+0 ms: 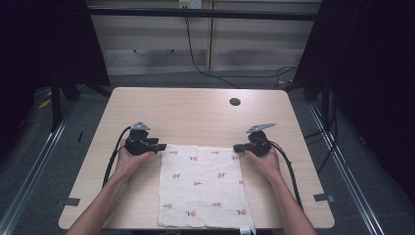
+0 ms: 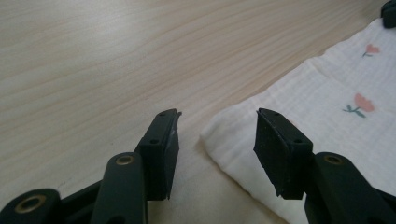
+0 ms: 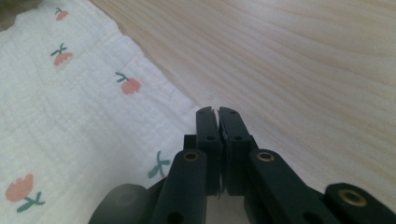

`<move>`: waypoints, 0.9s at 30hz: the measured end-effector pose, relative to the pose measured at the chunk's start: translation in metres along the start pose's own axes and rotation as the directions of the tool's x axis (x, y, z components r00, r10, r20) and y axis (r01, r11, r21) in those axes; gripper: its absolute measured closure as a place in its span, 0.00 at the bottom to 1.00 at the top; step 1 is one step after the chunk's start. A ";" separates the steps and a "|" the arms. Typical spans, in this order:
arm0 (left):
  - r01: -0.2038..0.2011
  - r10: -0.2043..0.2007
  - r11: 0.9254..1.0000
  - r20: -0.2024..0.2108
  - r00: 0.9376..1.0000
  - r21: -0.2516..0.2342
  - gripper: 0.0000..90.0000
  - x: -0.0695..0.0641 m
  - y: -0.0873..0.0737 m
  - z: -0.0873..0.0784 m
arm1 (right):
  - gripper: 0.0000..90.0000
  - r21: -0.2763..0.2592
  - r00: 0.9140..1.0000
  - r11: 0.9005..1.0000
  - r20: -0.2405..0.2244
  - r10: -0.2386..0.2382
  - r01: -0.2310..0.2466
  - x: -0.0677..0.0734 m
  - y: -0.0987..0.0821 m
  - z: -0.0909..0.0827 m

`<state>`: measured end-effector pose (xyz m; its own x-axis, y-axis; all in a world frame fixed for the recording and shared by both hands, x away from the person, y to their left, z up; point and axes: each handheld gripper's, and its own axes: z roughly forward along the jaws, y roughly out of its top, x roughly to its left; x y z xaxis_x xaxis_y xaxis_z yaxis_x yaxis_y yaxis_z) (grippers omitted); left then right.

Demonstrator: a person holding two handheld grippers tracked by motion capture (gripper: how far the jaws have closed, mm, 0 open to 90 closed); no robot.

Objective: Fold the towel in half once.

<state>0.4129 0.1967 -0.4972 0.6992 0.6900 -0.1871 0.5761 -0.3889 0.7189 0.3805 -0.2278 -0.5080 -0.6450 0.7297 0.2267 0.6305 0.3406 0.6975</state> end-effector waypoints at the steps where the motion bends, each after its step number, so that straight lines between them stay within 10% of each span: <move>1: -0.005 0.005 1.000 0.001 1.000 -0.001 0.55 -0.001 0.001 0.003 | 0.98 0.000 1.000 1.000 0.000 0.003 -0.003 0.000 0.000 0.000; 10: -0.078 0.079 0.996 -0.031 0.996 0.037 0.67 -0.010 0.001 0.012 | 0.98 0.002 1.000 1.000 0.005 0.010 -0.010 0.001 0.000 0.000; 15: -0.132 0.132 0.991 0.016 0.991 0.023 0.96 -0.013 -0.002 0.013 | 0.98 -0.002 1.000 1.000 -0.001 0.009 -0.009 0.000 0.000 0.000; 27: -0.037 0.042 0.995 0.049 0.998 -0.093 0.98 -0.006 0.009 -0.003 | 0.98 -0.049 1.000 0.999 -0.004 0.017 -0.017 -0.004 0.006 -0.012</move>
<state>0.4125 0.1909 -0.4882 0.7428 0.6422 -0.1893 0.5077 -0.3558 0.7847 0.3812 -0.2356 -0.4965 -0.6358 0.7333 0.2409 0.6196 0.2988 0.7258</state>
